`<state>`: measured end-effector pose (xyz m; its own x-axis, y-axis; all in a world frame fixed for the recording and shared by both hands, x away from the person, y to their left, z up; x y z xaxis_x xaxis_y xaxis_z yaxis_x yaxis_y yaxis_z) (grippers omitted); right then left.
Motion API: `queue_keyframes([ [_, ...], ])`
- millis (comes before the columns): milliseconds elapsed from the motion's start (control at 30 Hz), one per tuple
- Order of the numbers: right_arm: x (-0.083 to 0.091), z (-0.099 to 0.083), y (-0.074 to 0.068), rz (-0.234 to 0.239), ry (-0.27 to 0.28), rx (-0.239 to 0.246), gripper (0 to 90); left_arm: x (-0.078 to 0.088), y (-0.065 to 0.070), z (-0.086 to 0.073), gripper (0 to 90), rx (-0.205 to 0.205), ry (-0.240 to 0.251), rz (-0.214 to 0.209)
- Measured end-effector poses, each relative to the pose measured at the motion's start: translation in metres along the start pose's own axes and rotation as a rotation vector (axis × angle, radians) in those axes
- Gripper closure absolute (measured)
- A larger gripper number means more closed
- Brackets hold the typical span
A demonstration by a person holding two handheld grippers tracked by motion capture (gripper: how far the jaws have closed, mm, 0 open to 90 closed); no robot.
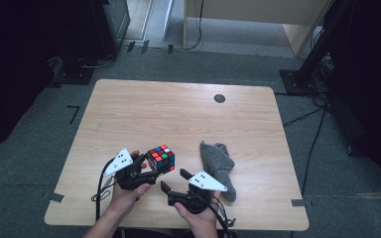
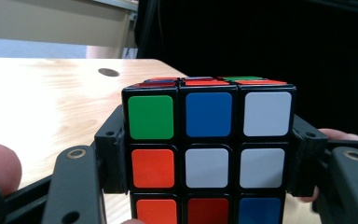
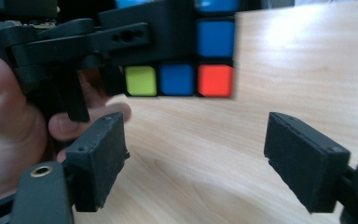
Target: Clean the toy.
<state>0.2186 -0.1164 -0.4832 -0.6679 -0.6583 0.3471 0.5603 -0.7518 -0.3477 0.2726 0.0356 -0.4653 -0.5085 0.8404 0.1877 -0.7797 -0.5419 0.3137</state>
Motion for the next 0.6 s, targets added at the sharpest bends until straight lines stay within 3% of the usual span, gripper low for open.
queue_keyframes([
  [100,-0.003,0.001,-0.002,-0.042,0.023,0.024,20.5,-0.003,0.005,-0.002,33.6,0.01,-0.001,-0.02],
  [433,-0.002,0.003,-0.002,-0.082,0.081,0.037,27.4,-0.01,0.017,-0.006,33.6,0.05,0.001,-0.058],
  [600,-0.001,0.003,-0.005,-0.104,0.083,0.093,33.8,-0.009,0.014,-0.006,33.5,0.071,-0.008,-0.072],
])
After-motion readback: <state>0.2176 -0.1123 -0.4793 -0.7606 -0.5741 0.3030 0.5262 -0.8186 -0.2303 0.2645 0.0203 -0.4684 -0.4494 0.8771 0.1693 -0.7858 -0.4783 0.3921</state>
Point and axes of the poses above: each handheld gripper's, and its own axes: x roughly backward along the jaws, z roughly out of its top, y roughly to its right, the point moved 4 cm from there along -x, roughly forward along the jaws, and after that the axes turned 2 degrees about -y, right-handed, at the moved point
